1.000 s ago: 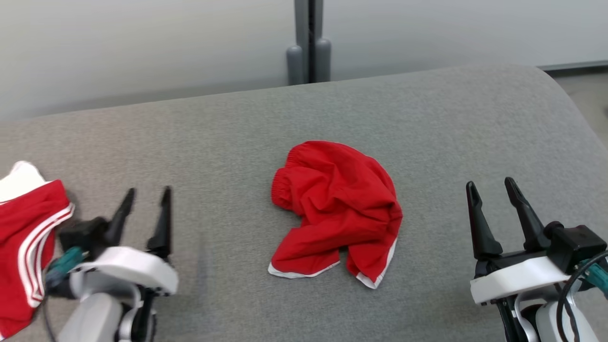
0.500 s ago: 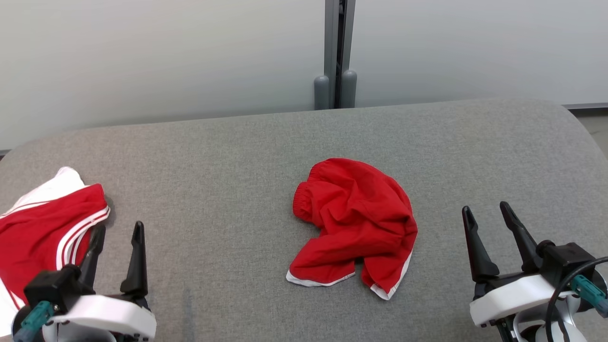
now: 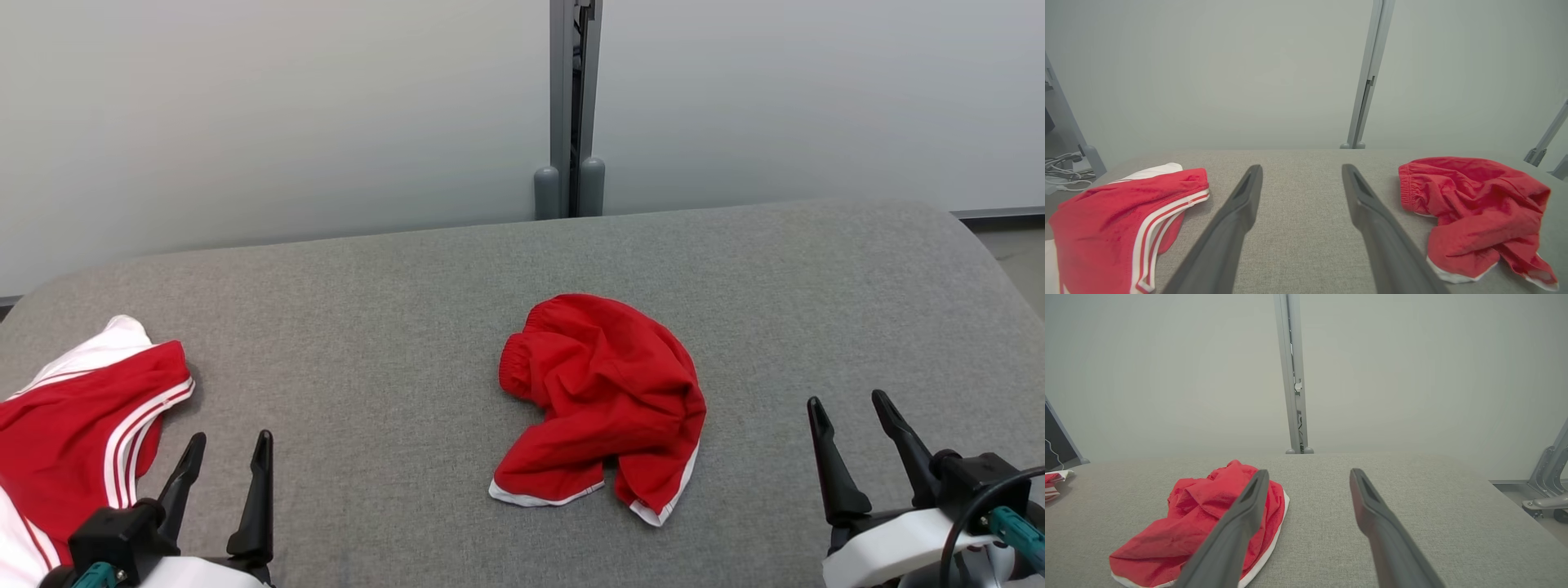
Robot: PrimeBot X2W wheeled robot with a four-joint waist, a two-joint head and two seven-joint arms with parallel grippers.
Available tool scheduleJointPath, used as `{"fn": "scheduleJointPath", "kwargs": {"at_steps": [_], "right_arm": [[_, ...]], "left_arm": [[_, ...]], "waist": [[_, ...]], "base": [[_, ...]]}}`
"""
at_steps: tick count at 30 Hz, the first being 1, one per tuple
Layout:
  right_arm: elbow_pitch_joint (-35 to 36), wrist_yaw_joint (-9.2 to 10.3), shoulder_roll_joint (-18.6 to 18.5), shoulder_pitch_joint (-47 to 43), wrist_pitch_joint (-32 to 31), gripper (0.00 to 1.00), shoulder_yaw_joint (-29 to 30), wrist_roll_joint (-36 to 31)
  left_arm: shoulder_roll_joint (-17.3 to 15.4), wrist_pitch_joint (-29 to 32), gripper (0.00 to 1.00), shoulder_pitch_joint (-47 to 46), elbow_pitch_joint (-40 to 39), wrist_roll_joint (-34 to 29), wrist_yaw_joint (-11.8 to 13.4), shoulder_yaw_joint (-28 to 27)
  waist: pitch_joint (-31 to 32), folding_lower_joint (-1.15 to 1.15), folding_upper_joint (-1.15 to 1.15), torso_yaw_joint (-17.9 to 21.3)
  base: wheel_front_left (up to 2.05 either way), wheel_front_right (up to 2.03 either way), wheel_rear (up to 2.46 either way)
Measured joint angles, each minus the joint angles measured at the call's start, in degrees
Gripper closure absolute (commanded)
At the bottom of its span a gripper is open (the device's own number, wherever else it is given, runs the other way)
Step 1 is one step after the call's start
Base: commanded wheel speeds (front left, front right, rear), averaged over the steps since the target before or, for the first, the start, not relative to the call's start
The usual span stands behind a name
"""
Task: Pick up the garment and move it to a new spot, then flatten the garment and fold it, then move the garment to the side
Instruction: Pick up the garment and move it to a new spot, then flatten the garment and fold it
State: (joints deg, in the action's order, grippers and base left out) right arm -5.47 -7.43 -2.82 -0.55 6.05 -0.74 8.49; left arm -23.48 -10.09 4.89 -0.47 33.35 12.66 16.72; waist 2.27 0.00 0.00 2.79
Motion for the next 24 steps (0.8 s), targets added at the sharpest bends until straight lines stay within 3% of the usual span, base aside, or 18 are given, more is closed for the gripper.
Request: {"fn": "scheduleJointPath", "kwargs": {"at_steps": [24], "right_arm": [[1.3, 0.00, 0.0, -0.9, -1.6, 0.00, 0.0, -0.2]], "left_arm": [[-0.8, 1.8, 0.00, 0.8, -0.4, 0.0, 1.5, 0.8]], "waist": [[0.6, 0.00, 0.00, 0.3]], "base": [[0.00, 0.00, 0.00]]}}
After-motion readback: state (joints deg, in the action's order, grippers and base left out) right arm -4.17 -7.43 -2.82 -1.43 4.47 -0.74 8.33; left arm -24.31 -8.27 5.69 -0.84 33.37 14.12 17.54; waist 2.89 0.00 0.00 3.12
